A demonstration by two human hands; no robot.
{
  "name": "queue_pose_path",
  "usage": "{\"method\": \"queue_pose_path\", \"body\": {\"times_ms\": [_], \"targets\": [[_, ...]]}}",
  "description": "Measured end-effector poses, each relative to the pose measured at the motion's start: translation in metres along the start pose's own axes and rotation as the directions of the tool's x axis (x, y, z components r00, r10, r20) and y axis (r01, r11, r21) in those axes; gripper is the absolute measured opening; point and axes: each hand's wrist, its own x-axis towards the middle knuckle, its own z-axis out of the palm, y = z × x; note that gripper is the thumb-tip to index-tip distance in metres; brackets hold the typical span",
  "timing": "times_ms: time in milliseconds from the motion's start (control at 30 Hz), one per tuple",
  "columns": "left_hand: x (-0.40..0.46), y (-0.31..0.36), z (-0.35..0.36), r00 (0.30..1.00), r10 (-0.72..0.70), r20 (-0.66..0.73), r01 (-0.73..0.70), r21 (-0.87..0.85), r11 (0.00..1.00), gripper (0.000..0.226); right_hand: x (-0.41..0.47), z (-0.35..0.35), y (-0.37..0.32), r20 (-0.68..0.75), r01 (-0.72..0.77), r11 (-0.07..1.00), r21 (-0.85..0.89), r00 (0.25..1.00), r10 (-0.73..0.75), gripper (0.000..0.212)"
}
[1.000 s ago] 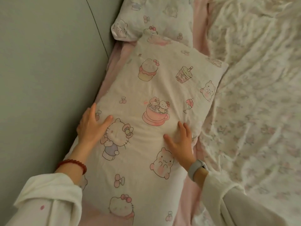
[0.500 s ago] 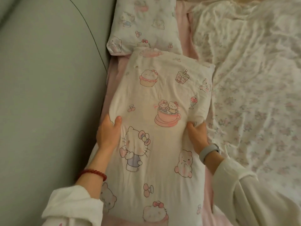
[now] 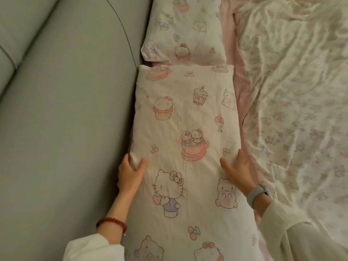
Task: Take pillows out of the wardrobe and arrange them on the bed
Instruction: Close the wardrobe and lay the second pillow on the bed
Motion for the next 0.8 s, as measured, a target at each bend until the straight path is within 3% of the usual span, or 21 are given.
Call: {"method": "queue_pose_path", "body": {"times_ms": [67,133,200,267,400,500,567,600,667,733,800], "targets": [[0.001,-0.003,0.003,0.993,-0.049,0.105,0.075,-0.262,0.962,0.076,-0.002,0.0,0.002,-0.006,-0.012,0.988,0.153,1.0,0.013,0.051],[-0.001,0.0,0.008,0.989,-0.039,0.143,0.088,-0.349,0.933,0.067,0.001,-0.002,0.001,0.004,-0.028,0.956,0.292,1.0,0.028,0.035],[-0.003,0.008,0.016,0.997,0.057,0.055,-0.036,-0.334,0.942,0.05,0.004,-0.003,-0.005,-0.015,-0.049,0.947,0.318,0.998,0.056,0.016],[-0.004,0.017,0.022,0.984,0.169,-0.063,-0.18,-0.276,0.944,0.033,0.002,-0.002,-0.013,-0.12,-0.023,0.966,0.256,0.991,0.055,0.008],[-0.013,0.03,0.025,0.924,0.319,-0.214,-0.359,-0.193,0.913,0.013,-0.002,-0.004,-0.019,-0.283,0.072,0.968,0.241,0.959,0.0,0.022],[-0.016,0.031,0.03,0.902,0.36,-0.239,-0.398,-0.135,0.907,0.011,0.0,-0.009,-0.012,-0.272,0.073,0.971,0.229,0.962,-0.008,0.028],[-0.011,0.028,0.031,0.936,0.316,-0.154,-0.333,-0.105,0.937,0.008,-0.001,-0.008,-0.003,-0.268,0.043,0.981,0.188,0.963,0.009,0.033],[-0.006,0.025,0.031,0.964,0.254,-0.074,-0.261,-0.12,0.958,0.011,-0.001,-0.006,0.003,-0.268,0.019,0.988,0.154,0.963,0.023,0.036],[0.001,0.02,0.028,0.992,0.107,0.07,-0.094,-0.167,0.981,0.039,-0.002,-0.005,0.014,-0.237,-0.06,0.995,0.082,0.968,0.078,0.044],[0.0,0.014,0.029,0.994,0.057,0.093,-0.039,-0.182,0.983,0.061,0.001,-0.008,0.021,-0.154,-0.104,0.992,0.074,0.981,0.114,0.05],[-0.009,0.007,0.032,0.996,0.073,0.055,-0.064,-0.156,0.986,0.068,0.0,-0.013,0.025,-0.069,-0.101,0.987,0.128,0.991,0.111,0.052]]}}
